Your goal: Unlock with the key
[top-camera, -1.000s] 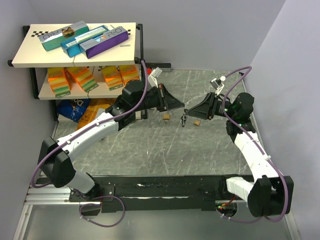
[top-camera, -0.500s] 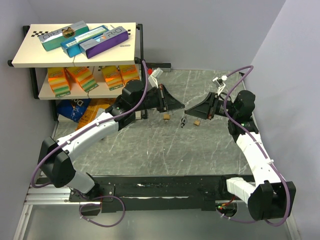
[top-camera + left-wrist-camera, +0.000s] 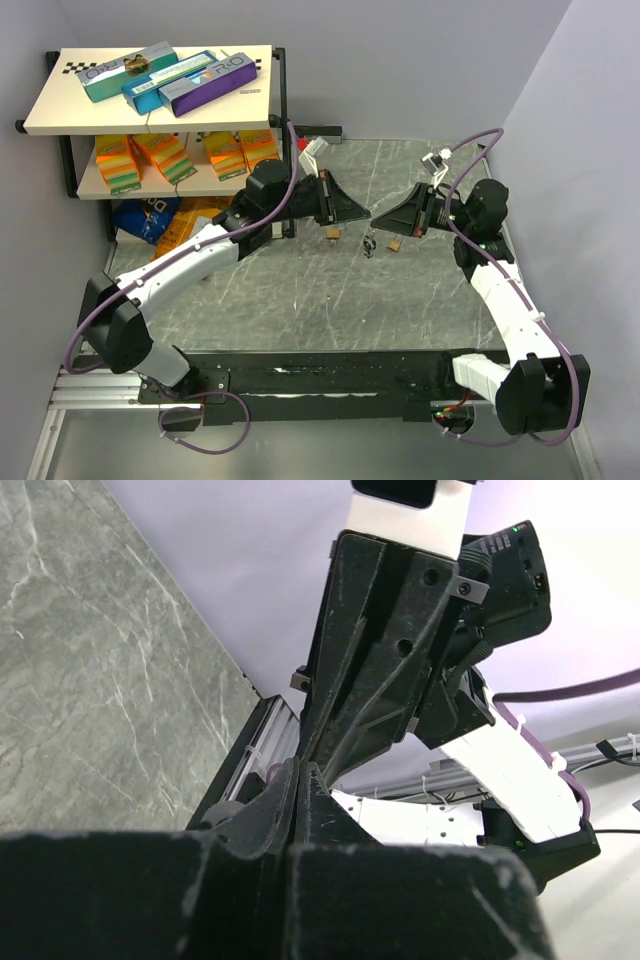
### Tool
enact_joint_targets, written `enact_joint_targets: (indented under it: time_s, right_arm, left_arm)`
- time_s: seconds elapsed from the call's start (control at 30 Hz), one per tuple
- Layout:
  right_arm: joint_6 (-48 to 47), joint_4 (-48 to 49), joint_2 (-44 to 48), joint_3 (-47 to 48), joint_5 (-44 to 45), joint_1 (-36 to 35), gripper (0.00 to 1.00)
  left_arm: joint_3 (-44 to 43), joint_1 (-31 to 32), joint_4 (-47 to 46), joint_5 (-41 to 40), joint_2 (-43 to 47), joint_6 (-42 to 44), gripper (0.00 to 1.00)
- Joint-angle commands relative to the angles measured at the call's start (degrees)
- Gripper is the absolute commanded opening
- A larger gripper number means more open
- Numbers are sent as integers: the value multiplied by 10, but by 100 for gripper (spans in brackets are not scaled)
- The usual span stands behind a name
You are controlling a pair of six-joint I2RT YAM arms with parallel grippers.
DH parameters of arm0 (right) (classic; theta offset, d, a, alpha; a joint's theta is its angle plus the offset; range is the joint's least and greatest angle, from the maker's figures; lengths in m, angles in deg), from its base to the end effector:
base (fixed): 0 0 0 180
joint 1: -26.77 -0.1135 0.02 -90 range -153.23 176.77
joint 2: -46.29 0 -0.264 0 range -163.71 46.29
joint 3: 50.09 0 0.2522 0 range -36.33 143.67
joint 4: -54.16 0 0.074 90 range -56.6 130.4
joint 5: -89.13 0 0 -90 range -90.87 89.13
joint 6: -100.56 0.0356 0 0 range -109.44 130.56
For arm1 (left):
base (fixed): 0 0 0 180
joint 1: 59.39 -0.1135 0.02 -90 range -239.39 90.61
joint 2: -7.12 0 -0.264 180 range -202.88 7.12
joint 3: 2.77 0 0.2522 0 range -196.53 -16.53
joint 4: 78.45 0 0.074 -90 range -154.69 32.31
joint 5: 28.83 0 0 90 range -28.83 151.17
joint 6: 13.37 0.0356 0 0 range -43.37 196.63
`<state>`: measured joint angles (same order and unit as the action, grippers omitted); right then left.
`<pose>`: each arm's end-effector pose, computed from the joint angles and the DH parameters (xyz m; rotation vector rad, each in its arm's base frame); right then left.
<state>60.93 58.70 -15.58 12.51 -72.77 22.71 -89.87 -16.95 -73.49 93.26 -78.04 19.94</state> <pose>0.2294 0.0502 0.3573 -0.4772 1.7402 1.6191 0.2483 -0.2527 0.3796 0.2747 1.9218 -1.7017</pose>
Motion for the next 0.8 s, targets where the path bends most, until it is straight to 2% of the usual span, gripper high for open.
enact_joint_targets:
  time_s: [0.0,0.4,0.5,0.53,0.7,0.77]
  right_arm:
    - [17,50,-6,23,-33,-12,12]
    - [20,47,-19,27,-57,-17,13]
    - [36,69,-24,22,-63,-17,7]
    - [46,75,-26,21,-68,-17,0]
    - [71,108,-30,13,-68,-18,0]
    - [55,79,-29,16,-56,-18,0]
  left_arm:
    - [-27,2,-19,9,-3,3,1]
    - [-35,2,-13,9,-9,6,1]
    - [-36,1,-12,9,-10,7,1]
    - [-35,2,-12,9,-10,7,1]
    - [-38,2,-10,10,-12,7,1]
    - [-41,2,-8,12,-13,7,1]
